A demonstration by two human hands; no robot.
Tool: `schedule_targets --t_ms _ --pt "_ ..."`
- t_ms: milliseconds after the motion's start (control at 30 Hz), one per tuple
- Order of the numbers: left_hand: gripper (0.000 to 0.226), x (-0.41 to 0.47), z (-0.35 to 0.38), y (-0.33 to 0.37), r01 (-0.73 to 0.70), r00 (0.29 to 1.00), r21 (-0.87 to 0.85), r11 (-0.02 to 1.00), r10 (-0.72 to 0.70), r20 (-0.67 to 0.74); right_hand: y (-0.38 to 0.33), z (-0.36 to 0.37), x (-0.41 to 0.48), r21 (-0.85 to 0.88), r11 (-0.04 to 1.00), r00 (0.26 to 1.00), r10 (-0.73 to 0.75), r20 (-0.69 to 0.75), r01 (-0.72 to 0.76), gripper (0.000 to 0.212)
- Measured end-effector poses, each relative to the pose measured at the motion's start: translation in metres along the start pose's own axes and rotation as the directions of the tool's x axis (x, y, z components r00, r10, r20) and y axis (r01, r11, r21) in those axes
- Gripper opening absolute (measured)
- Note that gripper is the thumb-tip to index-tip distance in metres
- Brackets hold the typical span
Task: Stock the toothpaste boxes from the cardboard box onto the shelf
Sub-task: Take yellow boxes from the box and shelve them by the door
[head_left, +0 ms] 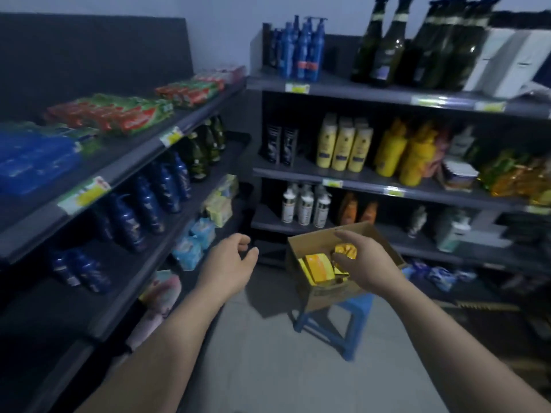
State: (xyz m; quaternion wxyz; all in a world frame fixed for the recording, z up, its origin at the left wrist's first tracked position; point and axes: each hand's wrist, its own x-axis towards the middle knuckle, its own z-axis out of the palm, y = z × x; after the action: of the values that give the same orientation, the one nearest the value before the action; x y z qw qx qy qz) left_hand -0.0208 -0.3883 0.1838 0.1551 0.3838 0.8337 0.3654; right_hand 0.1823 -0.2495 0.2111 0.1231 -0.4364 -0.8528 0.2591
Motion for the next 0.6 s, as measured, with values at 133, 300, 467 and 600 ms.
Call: schedule_targets --t_ms 133,300,467,600 --pt "0.033 0.062 0.049 -0.002 0.039 0.992 -0.048 0.998 -0.033 0.123 0.046 0.0 0.045 0.031 0.989 0.99 0.143 -0.015 -0.143 0.051" --pt "0.034 0.146 0.097 -0.006 0.083 0.966 -0.036 0.996 -0.072 0.247 0.087 0.01 0.116 0.097 0.954 0.959 0.285 -0.006 -0.283 0.049" --pt "0.035 0.223 0.137 -0.007 0.1 0.933 0.062 0.993 -0.115 0.341 0.123 0.024 0.182 0.163 0.9 0.913 0.409 0.004 -0.404 0.046" --pt "0.033 0.267 0.173 -0.002 0.104 0.907 0.075 0.992 -0.126 0.403 0.157 0.037 0.217 0.204 0.868 0.887 0.461 0.003 -0.452 0.041"
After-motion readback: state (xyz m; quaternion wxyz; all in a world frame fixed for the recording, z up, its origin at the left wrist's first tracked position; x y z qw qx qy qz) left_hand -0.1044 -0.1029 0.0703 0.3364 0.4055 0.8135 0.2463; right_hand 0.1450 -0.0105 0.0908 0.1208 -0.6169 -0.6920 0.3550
